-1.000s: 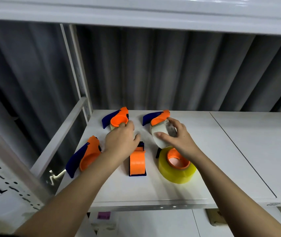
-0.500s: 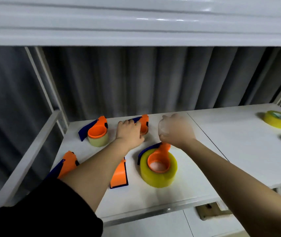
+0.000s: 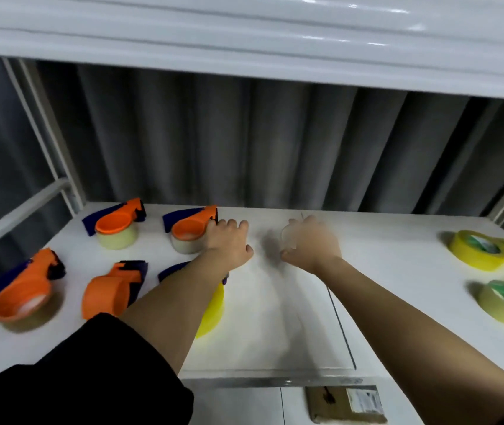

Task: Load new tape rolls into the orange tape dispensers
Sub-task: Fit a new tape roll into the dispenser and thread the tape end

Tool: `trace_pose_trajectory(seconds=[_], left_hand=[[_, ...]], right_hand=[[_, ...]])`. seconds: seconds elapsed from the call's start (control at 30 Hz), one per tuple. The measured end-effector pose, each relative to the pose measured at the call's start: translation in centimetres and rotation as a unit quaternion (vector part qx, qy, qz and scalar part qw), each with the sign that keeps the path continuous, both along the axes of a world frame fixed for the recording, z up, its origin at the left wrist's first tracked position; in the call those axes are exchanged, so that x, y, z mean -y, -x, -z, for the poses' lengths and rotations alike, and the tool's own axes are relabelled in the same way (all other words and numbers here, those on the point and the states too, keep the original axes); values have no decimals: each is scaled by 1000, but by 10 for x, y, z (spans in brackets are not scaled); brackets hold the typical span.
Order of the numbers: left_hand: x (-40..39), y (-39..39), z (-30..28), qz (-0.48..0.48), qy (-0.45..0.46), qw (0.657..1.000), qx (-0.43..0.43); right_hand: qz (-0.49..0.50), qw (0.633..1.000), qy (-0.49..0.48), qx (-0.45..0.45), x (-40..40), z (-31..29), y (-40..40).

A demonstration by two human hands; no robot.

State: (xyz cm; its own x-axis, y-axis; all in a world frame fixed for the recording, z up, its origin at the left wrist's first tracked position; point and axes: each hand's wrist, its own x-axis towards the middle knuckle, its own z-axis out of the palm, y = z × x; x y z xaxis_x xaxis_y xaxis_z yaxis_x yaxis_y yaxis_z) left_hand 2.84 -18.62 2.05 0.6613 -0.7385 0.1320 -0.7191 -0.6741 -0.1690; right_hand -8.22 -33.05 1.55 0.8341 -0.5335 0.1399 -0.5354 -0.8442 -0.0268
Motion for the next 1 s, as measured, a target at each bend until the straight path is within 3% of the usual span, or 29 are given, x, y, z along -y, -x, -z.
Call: trace_pose_trajectory(seconds=[0.23,0.67,1.0], left_hand=[[46,32,-5,-2,-18,1000,4],[125,80,-4,79,-38,996,-5],[237,154,6,91,-43,995,0]], right_hand=[[5,1000,-13,7,45,-5,34],[72,996,-31,29,99,-5,98],[85,996,-26,17,211,2,172]])
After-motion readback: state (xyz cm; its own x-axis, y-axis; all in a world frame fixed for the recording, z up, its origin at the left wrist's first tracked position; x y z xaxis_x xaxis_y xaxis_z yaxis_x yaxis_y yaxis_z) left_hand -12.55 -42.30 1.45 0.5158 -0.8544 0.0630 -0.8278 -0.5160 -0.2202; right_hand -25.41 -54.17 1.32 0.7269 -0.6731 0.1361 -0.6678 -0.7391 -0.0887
